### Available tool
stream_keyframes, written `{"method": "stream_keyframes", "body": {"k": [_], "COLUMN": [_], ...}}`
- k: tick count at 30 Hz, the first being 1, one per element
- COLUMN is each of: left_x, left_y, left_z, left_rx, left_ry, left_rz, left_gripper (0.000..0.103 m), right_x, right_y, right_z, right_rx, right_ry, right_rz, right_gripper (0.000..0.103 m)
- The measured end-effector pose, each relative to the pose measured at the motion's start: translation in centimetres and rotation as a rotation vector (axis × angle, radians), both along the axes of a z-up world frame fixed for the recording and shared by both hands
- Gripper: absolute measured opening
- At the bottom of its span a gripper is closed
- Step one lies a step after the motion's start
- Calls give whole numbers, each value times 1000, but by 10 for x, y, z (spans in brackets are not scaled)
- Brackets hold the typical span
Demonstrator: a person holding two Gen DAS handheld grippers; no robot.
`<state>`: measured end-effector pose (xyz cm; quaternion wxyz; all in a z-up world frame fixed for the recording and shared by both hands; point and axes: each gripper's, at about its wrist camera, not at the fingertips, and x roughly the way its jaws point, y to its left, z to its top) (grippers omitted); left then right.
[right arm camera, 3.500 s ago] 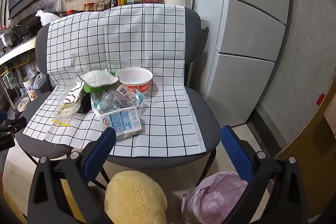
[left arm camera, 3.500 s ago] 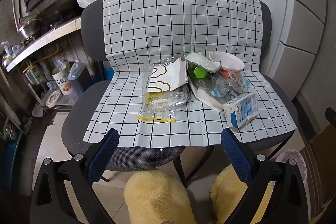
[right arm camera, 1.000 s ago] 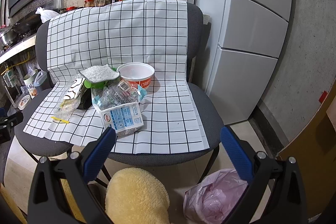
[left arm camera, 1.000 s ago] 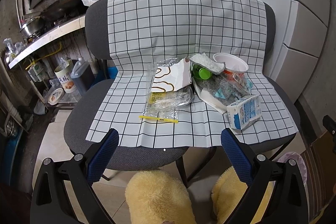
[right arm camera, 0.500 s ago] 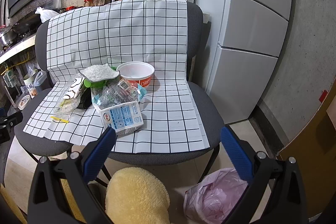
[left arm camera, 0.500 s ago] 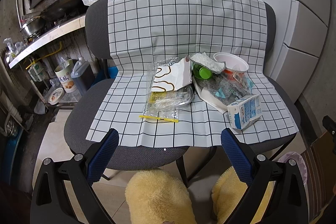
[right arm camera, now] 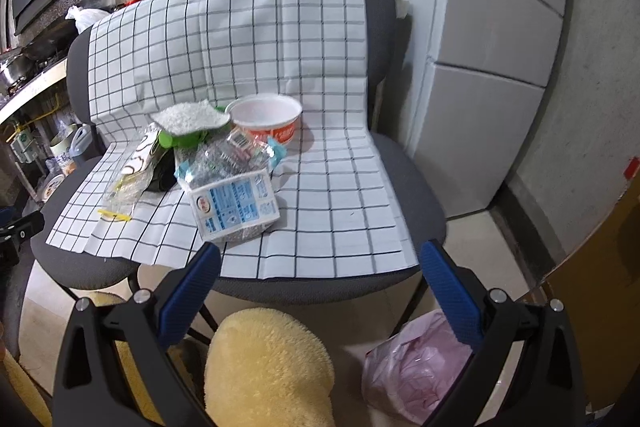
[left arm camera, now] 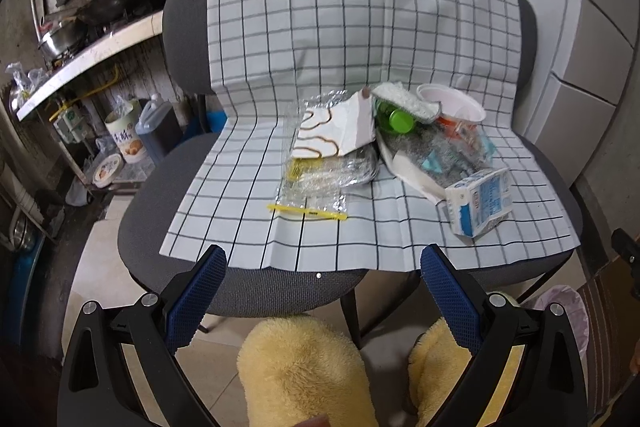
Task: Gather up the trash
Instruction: 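Move the right tool toward the white-and-blue milk carton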
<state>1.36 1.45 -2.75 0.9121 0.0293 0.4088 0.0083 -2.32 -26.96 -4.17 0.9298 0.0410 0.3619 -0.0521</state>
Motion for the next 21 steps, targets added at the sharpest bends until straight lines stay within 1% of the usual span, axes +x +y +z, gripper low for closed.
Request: {"method": "stream_keyframes", "body": {"k": [4,6,9,12,15,21], "left_x": [10,15,22,29,37,48], "left_y": [2,3,2,0,0,6], "left_z": [-12,-18,-29,-41,-51,-70], "left_rx": [3,6,11,40,52,44], "left_ry": [25,29,39,58,67,75], "left_rz": [11,17,15,18,24,28], "left_gripper": [95,95,95,95,96,96], "right_x": [14,21,31,42,61,97], "right_y": [5,10,17,25,41,76], "right_z": [-16,-24,-34,-44,-60,-85], "right_rx": [27,40,45,55,59,-35], "right_ry": [22,21,8,-2,46,86], "right_rz": [48,87,107,151,196,224], "right_gripper": [97,97,97,97,97,97]}}
